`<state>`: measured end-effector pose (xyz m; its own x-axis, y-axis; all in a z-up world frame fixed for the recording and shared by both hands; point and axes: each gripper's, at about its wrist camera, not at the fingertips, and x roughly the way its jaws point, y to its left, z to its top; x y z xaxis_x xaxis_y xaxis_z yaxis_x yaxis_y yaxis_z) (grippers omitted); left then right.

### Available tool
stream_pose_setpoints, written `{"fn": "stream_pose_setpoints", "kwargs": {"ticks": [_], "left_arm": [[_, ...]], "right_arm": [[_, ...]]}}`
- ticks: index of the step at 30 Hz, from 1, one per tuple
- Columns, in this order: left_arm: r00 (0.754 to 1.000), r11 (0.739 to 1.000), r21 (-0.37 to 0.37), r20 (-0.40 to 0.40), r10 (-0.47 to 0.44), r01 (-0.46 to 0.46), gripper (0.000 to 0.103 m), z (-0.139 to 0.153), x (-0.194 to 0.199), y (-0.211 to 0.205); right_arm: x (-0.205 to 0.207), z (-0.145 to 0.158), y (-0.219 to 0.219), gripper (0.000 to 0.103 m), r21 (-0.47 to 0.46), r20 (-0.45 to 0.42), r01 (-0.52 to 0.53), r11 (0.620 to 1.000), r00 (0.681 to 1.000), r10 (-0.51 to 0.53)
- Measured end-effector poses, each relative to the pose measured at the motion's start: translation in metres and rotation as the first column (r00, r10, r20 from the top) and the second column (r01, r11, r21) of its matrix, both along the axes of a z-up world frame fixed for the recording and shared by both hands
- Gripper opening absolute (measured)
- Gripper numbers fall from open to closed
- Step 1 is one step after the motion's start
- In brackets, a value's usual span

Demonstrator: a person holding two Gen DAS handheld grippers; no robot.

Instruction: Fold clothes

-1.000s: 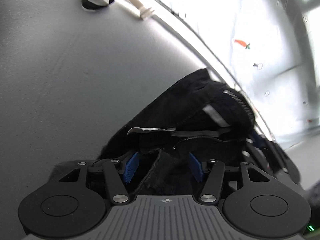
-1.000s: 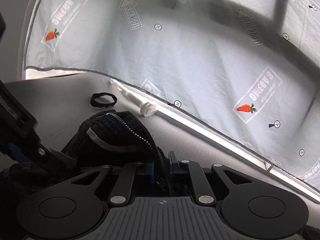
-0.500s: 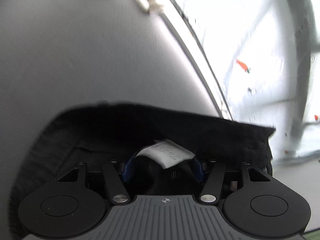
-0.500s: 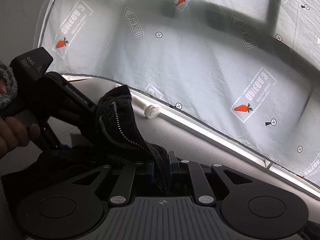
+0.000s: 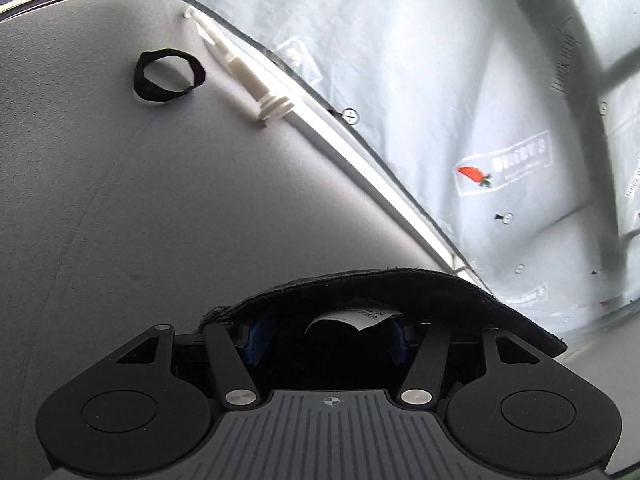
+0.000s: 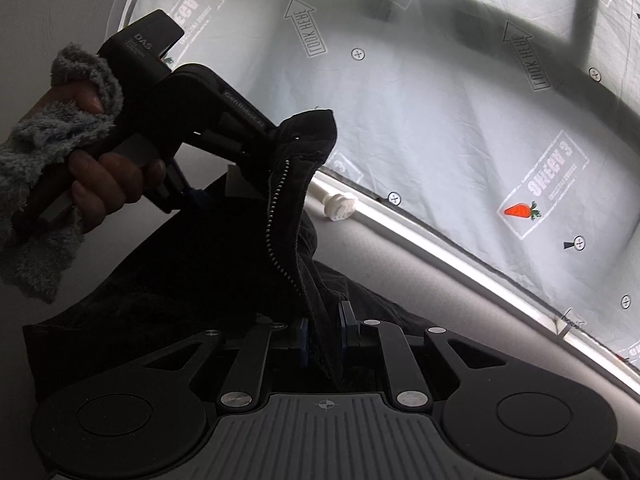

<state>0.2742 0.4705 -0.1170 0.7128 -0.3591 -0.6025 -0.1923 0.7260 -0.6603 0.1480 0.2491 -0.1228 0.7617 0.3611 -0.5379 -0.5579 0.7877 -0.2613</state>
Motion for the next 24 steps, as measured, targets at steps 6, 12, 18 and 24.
{"fn": "stream_pose_setpoints", "kwargs": {"ticks": [6, 12, 18, 24], "left_arm": [[0.999, 0.996, 0.088, -0.029, -0.023, 0.025, 0.056, -0.007, 0.006, 0.016], [0.990, 0.994, 0.112, -0.137, 0.030, -0.015, 0.054, -0.044, 0.000, 0.043], [0.994, 0.991, 0.135, -0.106, 0.036, -0.021, 0.055, -0.027, -0.051, 0.060], [0.976, 0.954, 0.215, -0.112, -0.188, 0.208, 0.060, -0.019, -0.097, 0.002]], "right_arm": [[0.031, -0.029, 0.018, 0.048, 0.061, -0.142, 0.028, 0.998, 0.990, -0.020], [0.052, -0.030, 0.004, 0.049, 0.174, -0.287, 0.130, 0.976, 0.955, -0.076], [0.054, -0.010, -0.034, 0.059, 0.288, -0.414, 0.292, 0.912, 0.897, -0.156], [0.062, -0.004, -0.035, 0.060, 0.261, -0.415, 0.304, 0.916, 0.893, -0.177]]}}
